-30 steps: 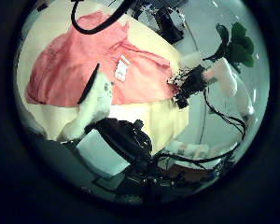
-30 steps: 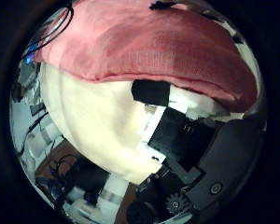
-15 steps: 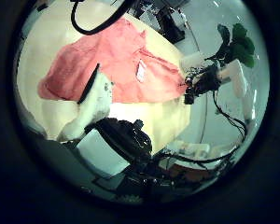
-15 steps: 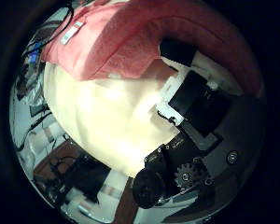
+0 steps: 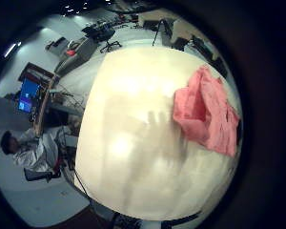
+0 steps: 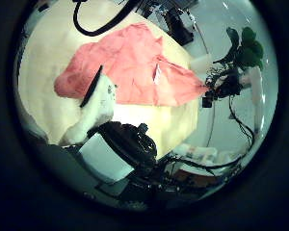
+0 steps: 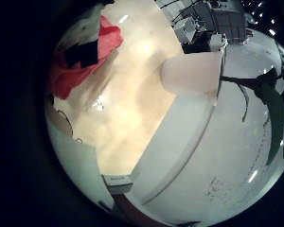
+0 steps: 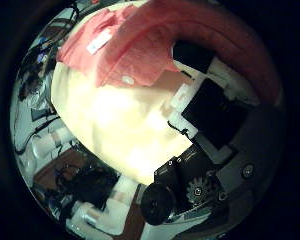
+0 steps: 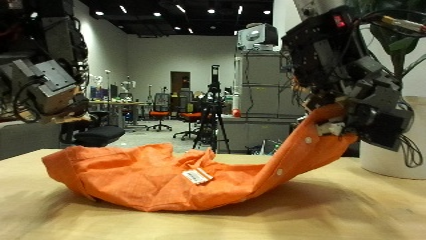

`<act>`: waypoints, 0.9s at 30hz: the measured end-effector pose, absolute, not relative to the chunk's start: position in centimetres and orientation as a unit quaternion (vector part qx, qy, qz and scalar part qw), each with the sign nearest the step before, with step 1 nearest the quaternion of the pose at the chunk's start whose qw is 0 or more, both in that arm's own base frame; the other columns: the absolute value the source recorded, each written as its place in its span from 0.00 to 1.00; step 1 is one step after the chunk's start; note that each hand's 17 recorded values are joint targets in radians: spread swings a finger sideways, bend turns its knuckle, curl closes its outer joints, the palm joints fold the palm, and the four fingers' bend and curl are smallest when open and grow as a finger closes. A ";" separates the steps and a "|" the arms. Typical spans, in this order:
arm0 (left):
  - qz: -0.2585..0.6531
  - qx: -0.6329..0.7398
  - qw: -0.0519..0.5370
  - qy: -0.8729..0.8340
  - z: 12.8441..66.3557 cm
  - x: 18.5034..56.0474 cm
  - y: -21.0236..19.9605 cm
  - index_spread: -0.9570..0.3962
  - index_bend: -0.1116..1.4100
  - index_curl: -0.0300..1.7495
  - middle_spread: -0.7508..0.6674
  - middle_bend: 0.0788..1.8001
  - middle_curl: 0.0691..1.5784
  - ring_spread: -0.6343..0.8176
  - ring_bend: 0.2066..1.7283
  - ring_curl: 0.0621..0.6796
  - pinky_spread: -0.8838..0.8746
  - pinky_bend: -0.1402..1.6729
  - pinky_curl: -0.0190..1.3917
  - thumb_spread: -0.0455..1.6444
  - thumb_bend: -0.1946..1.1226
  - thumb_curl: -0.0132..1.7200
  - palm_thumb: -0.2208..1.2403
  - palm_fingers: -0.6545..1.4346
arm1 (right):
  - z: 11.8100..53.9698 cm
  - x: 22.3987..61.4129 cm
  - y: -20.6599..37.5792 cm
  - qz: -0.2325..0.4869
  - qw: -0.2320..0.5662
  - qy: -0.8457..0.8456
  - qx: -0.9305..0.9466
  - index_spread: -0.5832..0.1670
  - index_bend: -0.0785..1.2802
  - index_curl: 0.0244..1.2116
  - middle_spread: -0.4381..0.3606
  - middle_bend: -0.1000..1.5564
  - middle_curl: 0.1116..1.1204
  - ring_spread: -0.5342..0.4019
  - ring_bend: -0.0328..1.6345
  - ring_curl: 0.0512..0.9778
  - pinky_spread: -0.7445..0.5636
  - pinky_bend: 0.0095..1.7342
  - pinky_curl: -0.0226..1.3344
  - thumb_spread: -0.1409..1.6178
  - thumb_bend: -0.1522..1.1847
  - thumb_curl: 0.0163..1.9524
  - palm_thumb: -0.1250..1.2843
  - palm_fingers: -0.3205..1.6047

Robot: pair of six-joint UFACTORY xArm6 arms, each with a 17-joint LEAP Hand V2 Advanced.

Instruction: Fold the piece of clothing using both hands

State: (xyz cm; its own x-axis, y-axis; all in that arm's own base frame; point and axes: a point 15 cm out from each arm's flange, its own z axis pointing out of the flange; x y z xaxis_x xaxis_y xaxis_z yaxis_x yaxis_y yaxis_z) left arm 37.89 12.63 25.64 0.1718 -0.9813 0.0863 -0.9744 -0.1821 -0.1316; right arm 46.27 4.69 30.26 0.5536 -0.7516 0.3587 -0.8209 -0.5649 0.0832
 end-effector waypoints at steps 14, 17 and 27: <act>-0.070 -0.785 0.021 0.615 24.7 34.8 17.7 0.71 0.24 0.29 0.61 0.06 0.18 0.62 0.15 0.27 0.69 0.18 0.18 0.81 0.14 0.18 0.55 0.43 | 33.3 47.3 18.9 0.188 0.060 -0.343 0.918 0.38 0.76 0.78 0.39 0.80 0.67 0.33 0.80 0.70 0.33 0.70 0.55 0.69 0.10 0.32 0.86 0.74; -0.069 -0.787 0.019 0.613 24.5 34.3 18.1 0.71 0.24 0.29 0.61 0.06 0.18 0.62 0.16 0.27 0.69 0.18 0.18 0.81 0.14 0.18 0.55 0.43 | 32.8 47.7 22.2 0.197 0.042 -0.315 0.928 0.38 0.75 0.78 0.39 0.81 0.67 0.33 0.80 0.70 0.33 0.70 0.55 0.69 0.10 0.32 0.85 0.73; -0.074 -0.803 0.000 0.592 22.8 30.5 20.5 0.72 0.24 0.29 0.62 0.06 0.18 0.62 0.16 0.27 0.69 0.18 0.19 0.81 0.14 0.18 0.55 0.43 | 32.4 48.8 34.9 0.232 -0.042 -0.220 0.947 0.37 0.74 0.80 0.39 0.80 0.68 0.33 0.80 0.70 0.33 0.70 0.56 0.70 0.11 0.33 0.85 0.74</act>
State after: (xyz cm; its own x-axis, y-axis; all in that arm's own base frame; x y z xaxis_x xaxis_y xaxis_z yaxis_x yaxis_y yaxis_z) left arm 30.51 20.55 22.84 0.2892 -0.9499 0.1181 -0.9499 -0.3001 -0.0870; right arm 48.85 34.91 32.38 0.7960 -0.4359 0.4200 -0.3974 -0.8997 -0.1807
